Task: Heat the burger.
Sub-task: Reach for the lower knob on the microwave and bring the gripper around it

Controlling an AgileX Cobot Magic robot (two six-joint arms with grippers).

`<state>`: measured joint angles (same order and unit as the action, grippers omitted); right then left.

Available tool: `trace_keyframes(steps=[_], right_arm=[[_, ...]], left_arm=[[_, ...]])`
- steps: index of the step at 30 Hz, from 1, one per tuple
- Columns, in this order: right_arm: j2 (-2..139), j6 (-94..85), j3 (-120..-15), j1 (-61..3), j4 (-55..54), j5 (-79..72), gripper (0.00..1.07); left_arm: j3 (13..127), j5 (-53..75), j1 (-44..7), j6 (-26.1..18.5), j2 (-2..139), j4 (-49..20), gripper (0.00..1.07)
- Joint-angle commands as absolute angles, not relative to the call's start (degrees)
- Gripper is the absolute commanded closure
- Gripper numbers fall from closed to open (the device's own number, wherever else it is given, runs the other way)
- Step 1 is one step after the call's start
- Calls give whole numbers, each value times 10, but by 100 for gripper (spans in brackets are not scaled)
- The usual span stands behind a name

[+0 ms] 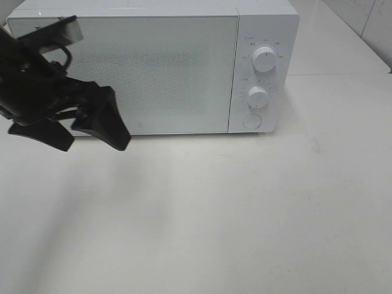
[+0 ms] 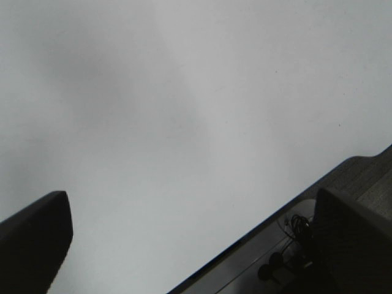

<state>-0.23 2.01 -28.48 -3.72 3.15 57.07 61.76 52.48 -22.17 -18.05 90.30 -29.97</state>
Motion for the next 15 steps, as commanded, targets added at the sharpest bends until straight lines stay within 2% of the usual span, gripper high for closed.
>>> trace_keyframes(steps=[1, 3, 5, 6, 9, 11, 12, 15], right_arm=[[-17, 18, -285, -36, 32, 570, 32], [-17, 18, -285, -36, 32, 570, 32], [-17, 18, -285, -36, 32, 570, 32], [-17, 18, -285, -36, 32, 570, 32], [-17, 18, -285, -36, 32, 570, 32], [-17, 18, -285, -36, 32, 570, 32], [-17, 18, -285, -36, 32, 570, 32], [-17, 18, -285, -36, 32, 570, 32]], left_arm=[[616, 590, -168, -174, 851, -277, 6], [616, 615, -125, -162, 816, -248, 6], [616, 624, -109, -162, 806, -237, 6], [616, 644, -76, -162, 784, -223, 6], [616, 650, -62, -162, 775, -219, 6], [600, 658, -3, -154, 731, -220, 6], [600, 658, -3, -154, 731, -220, 6], [557, 649, 45, -147, 680, -219, 6]])
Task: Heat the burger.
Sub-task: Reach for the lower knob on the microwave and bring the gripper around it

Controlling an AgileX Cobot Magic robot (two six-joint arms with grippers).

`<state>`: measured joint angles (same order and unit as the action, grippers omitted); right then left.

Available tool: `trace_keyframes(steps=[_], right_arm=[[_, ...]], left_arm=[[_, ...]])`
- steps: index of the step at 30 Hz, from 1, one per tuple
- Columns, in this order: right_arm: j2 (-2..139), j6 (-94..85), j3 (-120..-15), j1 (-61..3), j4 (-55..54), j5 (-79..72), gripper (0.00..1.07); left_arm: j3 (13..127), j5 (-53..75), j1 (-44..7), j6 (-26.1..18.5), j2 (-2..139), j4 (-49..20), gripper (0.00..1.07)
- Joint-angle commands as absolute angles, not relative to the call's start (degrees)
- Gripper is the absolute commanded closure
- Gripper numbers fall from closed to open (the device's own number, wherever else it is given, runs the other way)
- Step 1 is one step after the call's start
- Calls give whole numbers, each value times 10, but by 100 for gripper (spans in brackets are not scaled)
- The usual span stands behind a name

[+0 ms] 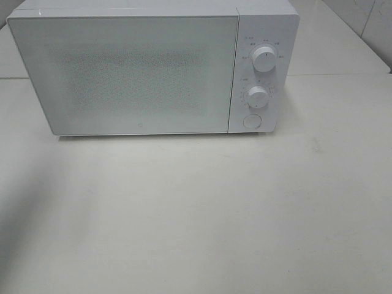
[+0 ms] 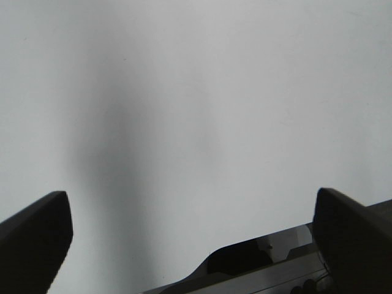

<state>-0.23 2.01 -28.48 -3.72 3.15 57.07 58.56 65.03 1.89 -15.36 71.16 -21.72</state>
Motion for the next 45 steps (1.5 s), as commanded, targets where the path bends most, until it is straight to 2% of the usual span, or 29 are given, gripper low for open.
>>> trace_keyframes(steps=[1, 11, 24, 31, 45], right_arm=[[-17, 18, -285, -36, 32, 570, 32], [-17, 18, -285, -36, 32, 570, 32], [-17, 18, -285, -36, 32, 570, 32], [-17, 18, -285, -36, 32, 570, 32], [-17, 18, -285, -36, 32, 570, 32]], left_arm=[[557, 649, 45, -147, 680, -219, 6], [436, 633, 56, -136, 539, -171, 6], [347, 632, 56, -136, 389, -170, 6], [300, 630, 56, -139, 289, -147, 6], [301, 625, 56, -136, 121, -143, 6]])
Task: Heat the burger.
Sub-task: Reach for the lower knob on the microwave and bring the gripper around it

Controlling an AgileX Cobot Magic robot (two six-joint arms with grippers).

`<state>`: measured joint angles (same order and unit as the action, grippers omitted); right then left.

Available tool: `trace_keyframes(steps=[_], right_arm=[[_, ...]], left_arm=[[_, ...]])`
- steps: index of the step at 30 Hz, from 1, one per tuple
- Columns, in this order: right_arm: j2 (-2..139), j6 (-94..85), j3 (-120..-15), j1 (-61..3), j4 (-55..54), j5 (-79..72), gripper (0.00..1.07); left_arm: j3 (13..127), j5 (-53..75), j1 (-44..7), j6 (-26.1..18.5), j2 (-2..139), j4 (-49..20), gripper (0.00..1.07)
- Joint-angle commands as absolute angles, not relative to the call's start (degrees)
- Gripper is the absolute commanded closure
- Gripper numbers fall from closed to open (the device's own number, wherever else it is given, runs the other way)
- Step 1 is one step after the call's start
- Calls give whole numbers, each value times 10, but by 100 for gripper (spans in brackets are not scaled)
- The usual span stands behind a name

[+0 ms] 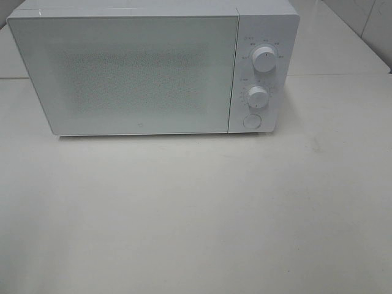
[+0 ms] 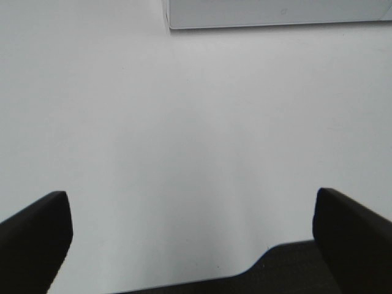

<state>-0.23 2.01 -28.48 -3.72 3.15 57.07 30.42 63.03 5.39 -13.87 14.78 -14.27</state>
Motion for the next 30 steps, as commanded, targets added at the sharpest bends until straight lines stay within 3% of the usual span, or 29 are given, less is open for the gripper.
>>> trace_keyframes(steps=[1, 19, 24, 30], right_arm=[[-17, 18, -285, -36, 32, 570, 32], [-17, 18, -285, -36, 32, 570, 32], [-17, 18, -285, -36, 32, 570, 32], [-17, 18, -285, -36, 32, 570, 32]], left_arm=[[301, 625, 56, -136, 121, -143, 6], [301, 625, 56, -135, -6, -147, 6], [299, 620, 56, -97, -16, -126, 6], [299, 619, 56, -87, -16, -117, 6]])
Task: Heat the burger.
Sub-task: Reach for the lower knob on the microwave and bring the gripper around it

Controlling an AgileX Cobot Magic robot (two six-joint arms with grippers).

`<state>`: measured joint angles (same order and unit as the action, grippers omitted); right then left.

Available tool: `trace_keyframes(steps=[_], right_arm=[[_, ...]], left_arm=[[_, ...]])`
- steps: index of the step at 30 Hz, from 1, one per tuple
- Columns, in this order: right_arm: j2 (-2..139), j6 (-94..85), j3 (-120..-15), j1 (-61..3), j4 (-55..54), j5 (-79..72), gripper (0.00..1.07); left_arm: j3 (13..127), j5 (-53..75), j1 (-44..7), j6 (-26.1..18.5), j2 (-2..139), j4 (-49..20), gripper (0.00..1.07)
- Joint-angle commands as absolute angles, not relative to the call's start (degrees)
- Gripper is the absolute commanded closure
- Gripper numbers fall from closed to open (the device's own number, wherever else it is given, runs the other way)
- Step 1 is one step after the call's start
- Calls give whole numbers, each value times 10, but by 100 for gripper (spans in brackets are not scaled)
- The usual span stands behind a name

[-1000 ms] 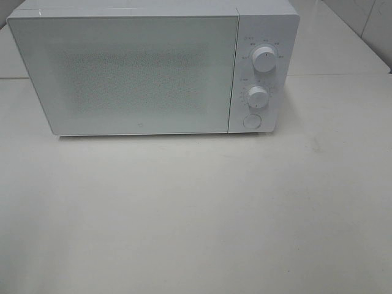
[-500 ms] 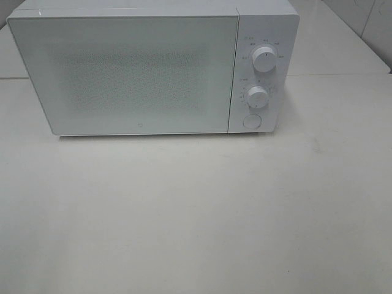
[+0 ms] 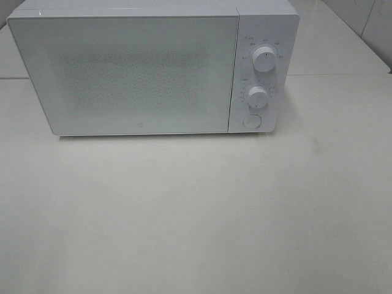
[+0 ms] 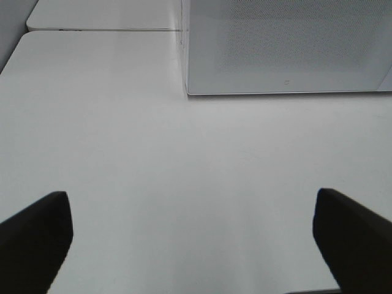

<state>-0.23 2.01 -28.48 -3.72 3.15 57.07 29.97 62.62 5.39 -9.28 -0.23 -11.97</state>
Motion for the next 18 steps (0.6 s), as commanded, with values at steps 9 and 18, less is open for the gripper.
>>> trace_keyframes(steps=[9, 18], right_arm=[[-17, 18, -285, -36, 32, 570, 32], [-17, 18, -285, -36, 32, 570, 32]], left_arm=[[299, 619, 56, -87, -16, -117, 6], [299, 619, 56, -88, -16, -117, 6]])
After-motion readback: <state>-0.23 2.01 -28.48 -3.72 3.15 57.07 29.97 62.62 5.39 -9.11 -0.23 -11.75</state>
